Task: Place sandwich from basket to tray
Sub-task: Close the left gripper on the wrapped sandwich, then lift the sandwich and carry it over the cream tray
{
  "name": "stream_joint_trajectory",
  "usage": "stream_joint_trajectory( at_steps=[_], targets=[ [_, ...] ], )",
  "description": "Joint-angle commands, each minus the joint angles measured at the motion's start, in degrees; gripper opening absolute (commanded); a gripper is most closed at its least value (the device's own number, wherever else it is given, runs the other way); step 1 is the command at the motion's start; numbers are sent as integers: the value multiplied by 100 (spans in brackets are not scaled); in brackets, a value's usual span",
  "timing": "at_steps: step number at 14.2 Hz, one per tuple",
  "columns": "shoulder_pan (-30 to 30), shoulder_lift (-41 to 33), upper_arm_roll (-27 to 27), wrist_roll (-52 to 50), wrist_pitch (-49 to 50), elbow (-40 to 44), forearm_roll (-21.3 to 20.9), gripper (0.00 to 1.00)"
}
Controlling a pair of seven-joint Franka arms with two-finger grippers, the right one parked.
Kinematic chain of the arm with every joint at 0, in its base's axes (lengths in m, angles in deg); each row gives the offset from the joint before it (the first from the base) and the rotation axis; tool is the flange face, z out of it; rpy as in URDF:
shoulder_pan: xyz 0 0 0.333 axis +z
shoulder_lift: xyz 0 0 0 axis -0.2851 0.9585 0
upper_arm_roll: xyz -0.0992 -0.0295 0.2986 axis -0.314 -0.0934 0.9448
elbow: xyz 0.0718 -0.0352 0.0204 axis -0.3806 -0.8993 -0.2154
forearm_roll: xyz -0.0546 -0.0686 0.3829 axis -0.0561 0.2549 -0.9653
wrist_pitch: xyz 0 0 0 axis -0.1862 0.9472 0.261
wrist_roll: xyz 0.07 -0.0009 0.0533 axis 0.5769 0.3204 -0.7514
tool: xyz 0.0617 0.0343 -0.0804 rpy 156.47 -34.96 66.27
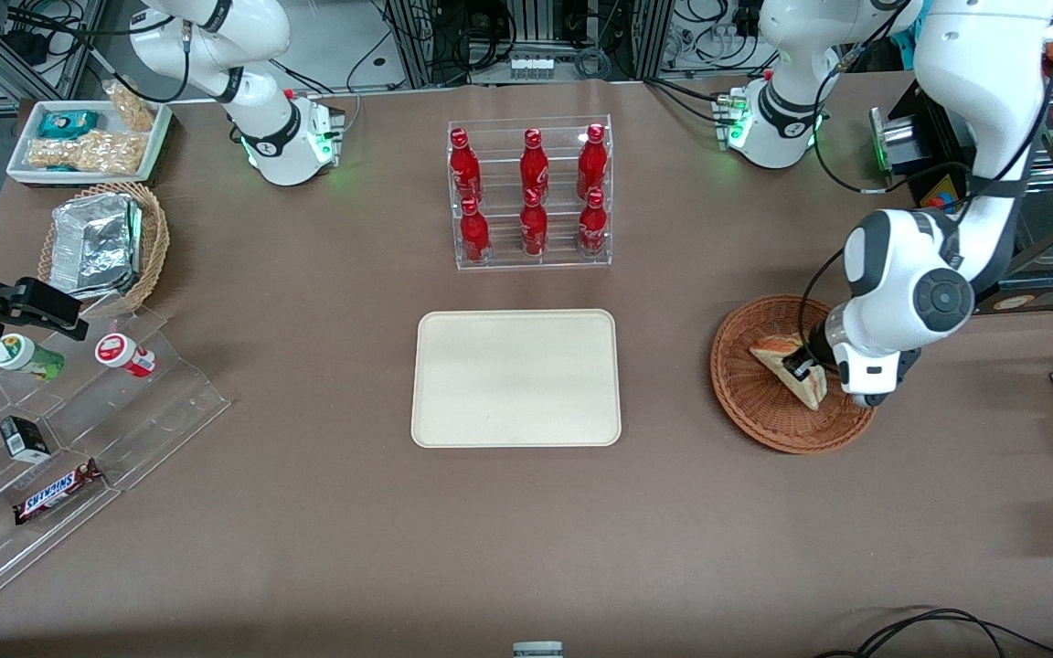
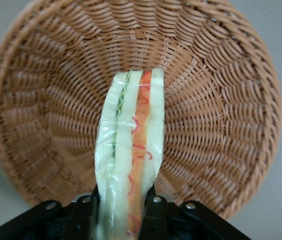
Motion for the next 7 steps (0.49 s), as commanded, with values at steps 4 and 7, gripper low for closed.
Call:
stream_joint_trajectory(
  at_steps=[4, 7],
  targets=[
    [-854, 133, -102, 19, 1936, 1849, -119, 2],
    [-1874, 774, -102, 106, 1875, 2351, -740, 3]
  ],
)
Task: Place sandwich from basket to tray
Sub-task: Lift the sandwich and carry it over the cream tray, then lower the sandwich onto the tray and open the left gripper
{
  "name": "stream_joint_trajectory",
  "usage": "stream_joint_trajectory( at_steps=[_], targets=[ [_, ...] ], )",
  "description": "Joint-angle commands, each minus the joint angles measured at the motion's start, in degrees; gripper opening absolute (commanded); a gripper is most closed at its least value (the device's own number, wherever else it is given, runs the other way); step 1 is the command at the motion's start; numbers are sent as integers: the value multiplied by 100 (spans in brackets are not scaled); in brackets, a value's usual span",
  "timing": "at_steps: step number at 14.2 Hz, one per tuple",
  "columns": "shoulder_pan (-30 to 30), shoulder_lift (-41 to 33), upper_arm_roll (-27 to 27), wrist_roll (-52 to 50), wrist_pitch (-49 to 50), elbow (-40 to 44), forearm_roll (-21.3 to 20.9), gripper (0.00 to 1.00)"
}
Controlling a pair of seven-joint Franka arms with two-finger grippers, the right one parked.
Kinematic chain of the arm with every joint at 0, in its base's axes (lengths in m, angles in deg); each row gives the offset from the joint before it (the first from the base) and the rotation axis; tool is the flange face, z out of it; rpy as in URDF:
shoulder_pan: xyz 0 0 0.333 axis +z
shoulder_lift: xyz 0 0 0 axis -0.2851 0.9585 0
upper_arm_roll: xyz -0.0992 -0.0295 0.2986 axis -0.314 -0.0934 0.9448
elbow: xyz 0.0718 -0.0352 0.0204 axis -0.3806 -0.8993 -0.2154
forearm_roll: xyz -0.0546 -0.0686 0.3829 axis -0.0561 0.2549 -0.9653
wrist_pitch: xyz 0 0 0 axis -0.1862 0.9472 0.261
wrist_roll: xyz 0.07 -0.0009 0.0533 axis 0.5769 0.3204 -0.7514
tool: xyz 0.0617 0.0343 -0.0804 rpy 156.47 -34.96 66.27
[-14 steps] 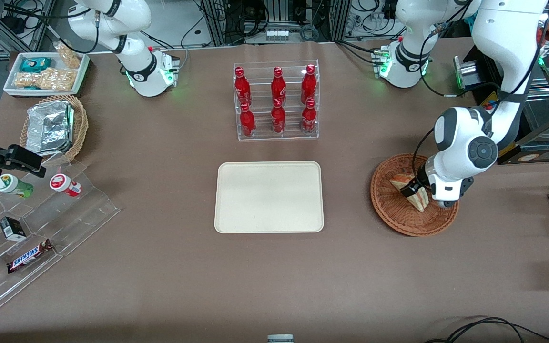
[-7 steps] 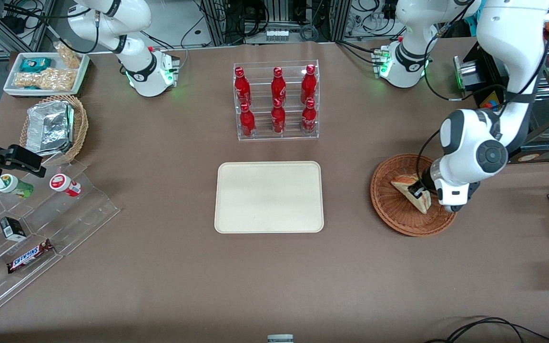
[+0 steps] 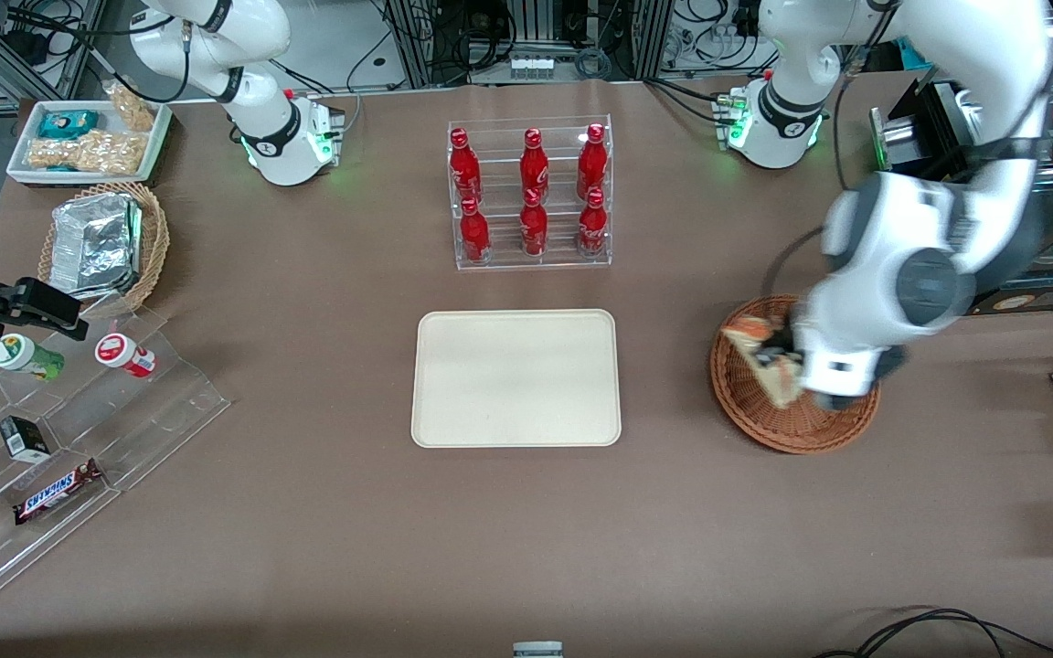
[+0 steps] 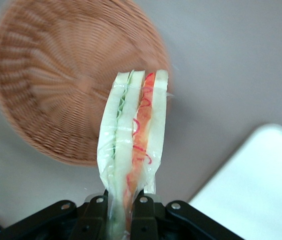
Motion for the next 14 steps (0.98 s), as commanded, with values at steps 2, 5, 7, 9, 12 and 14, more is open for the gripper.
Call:
stream_joint_trajectory(
  at_steps=[2, 5, 7, 9, 12, 14],
  targets=[
    [-1188, 1303, 31, 257, -39, 956, -931, 3],
    [-2059, 2506, 49, 118, -277, 2307, -957, 3],
    [-2429, 3131, 75, -15, -285, 3099, -993, 5],
    [-2544, 3589, 49, -24, -503, 3628, -984, 7],
    [-2949, 3924, 110, -68, -671, 3929, -1001, 13],
    [-3133, 3987, 119, -76, -830, 3938, -1045, 14]
  ],
)
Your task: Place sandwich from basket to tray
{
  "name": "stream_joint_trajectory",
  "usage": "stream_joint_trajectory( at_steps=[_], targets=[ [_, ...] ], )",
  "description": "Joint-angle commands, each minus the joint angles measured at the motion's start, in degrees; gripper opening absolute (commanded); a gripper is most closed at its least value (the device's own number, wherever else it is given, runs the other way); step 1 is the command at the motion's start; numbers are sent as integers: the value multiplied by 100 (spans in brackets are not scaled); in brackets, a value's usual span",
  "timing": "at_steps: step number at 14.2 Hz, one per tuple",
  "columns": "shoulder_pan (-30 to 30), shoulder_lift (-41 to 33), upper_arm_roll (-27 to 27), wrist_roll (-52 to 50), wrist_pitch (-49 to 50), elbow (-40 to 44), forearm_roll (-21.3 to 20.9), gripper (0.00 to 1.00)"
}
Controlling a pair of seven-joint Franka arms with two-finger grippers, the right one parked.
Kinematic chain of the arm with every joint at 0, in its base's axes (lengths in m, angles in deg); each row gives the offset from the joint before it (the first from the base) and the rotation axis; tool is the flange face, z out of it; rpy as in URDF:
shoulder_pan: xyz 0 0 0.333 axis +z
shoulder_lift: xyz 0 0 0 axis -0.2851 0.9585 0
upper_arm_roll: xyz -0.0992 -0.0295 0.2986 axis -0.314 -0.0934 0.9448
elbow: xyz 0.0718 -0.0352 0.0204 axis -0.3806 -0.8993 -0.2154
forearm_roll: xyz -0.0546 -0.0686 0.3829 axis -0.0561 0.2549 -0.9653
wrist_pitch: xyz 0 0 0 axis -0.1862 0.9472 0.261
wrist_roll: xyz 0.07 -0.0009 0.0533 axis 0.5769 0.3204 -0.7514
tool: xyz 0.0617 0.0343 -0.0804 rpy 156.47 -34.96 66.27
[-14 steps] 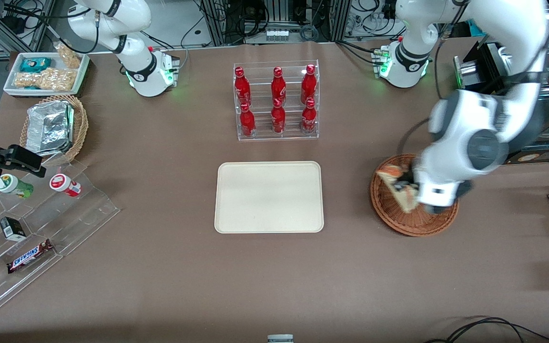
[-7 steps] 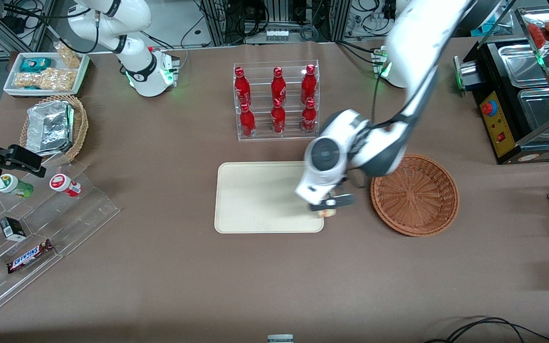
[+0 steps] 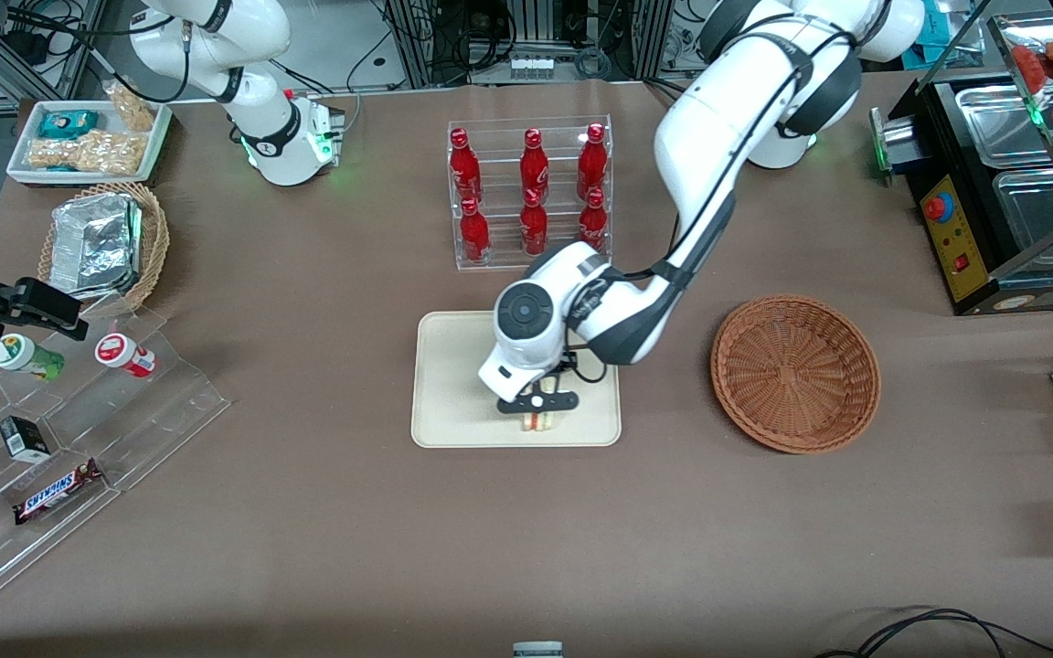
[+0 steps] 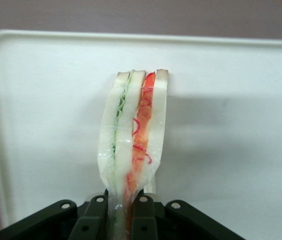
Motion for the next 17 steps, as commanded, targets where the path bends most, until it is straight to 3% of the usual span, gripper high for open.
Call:
stream_joint_trajectory(
  at_steps=[1, 2, 3, 4, 5, 7, 11, 15, 17],
  targets=[
    [-282, 190, 92, -154, -25, 339, -186, 17],
    [-386, 189, 101, -390, -25, 339, -239, 25],
    [-405, 189, 101, -705, -33, 339, -370, 43],
    [-396, 189, 101, -1126, -33, 330, -467, 78],
    [-405, 181, 101, -1374, -33, 330, -581, 100],
    [-353, 111, 101, -1429, -7, 330, -784, 100],
    [-37, -477, 74, -1455, 519, 322, -680, 100],
    [516, -1364, 31, -1193, 1379, 260, -276, 100],
    [824, -1865, 39, -624, 1889, 146, 171, 100]
  ],
)
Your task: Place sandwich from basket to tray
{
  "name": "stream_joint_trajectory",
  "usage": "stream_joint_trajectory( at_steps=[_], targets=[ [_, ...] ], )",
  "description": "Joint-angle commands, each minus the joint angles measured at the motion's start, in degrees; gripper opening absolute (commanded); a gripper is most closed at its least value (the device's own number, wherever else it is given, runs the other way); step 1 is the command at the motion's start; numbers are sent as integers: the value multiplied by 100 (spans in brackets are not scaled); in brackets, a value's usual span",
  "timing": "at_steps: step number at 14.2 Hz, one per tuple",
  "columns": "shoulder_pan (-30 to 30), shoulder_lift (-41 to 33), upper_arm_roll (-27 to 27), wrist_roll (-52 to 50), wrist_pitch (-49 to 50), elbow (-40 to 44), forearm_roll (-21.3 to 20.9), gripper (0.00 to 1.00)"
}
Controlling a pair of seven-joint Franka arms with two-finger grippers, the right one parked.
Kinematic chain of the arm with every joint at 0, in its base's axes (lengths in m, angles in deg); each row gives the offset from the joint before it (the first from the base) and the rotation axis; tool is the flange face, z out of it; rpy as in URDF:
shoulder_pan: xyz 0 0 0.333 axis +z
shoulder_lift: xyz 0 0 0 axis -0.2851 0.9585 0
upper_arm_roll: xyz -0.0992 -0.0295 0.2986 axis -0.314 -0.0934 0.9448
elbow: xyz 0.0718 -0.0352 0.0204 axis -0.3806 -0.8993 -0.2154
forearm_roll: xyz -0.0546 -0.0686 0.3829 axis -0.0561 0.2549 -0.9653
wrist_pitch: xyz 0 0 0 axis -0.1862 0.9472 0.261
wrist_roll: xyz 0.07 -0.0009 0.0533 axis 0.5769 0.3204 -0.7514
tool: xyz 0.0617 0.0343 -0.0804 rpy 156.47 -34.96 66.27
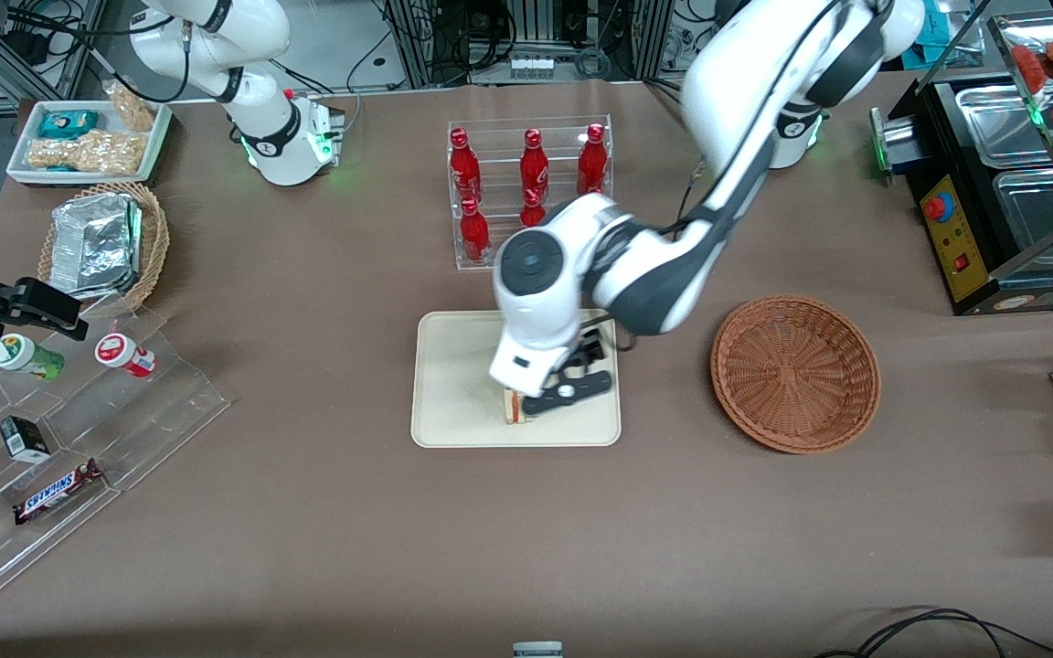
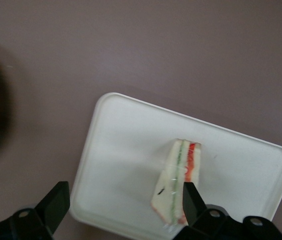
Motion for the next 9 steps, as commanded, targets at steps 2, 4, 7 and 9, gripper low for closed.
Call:
stream_joint_trajectory(
  at_steps=[2, 4, 7, 9],
  targets=[
    [966, -1158, -35, 1099, 950, -595, 741, 100],
    [1591, -1651, -35, 1636, 1285, -998, 751, 100],
    [2495, -2240, -18, 2681, 1767, -1404, 743, 100],
    [2971, -2365, -18, 3420, 2234, -1457, 743, 100]
  ],
)
